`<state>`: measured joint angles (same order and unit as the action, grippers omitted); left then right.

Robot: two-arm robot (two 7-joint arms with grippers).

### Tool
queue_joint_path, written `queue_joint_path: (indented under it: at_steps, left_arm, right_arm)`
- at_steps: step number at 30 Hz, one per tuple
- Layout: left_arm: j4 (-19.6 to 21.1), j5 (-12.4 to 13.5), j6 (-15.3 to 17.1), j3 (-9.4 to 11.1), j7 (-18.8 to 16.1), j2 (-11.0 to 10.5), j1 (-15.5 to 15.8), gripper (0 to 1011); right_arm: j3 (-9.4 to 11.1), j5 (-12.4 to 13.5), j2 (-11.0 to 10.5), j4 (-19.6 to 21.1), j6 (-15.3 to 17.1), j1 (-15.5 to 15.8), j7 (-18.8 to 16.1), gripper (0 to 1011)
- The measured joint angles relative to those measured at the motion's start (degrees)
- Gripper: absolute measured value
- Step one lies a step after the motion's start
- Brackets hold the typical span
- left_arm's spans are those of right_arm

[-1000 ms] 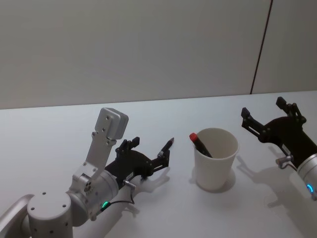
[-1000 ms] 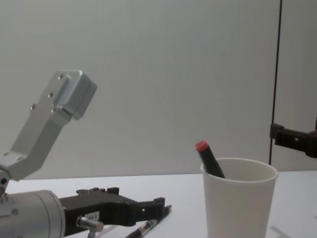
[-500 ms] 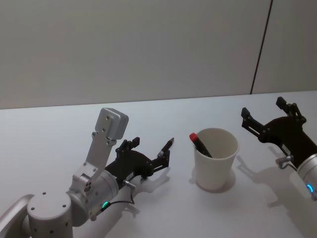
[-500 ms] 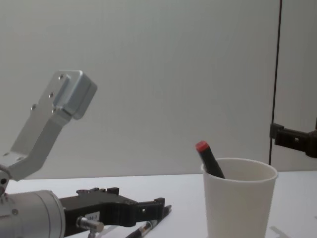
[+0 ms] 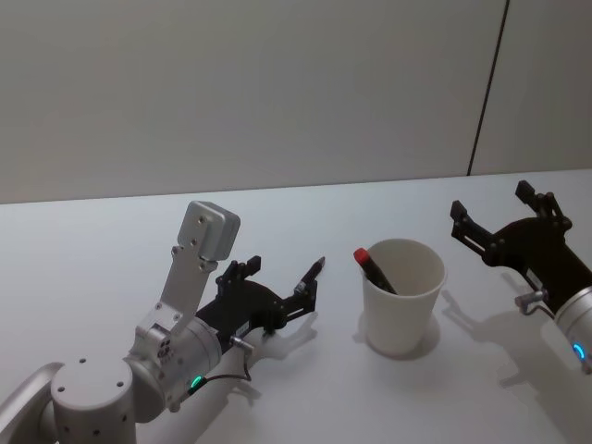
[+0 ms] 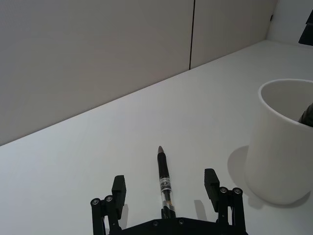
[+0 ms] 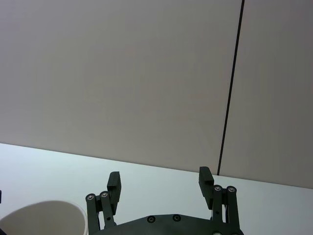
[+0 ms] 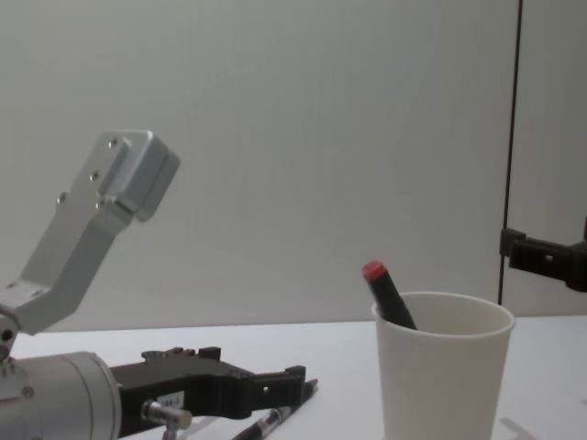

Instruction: Place the pen into the pen holder.

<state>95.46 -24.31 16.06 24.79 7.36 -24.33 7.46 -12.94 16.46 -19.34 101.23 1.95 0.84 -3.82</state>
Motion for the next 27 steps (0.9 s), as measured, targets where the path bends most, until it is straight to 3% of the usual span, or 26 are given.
queue_joint_path:
  at_steps: [27]
  left_arm:
    - [0.0, 0.0, -0.01, 0.0, -0.01, 0.0, 0.0, 1001]
  right_arm:
    - [0.0, 0.0, 0.0, 0.0, 0.0, 0.0, 0.0, 1002]
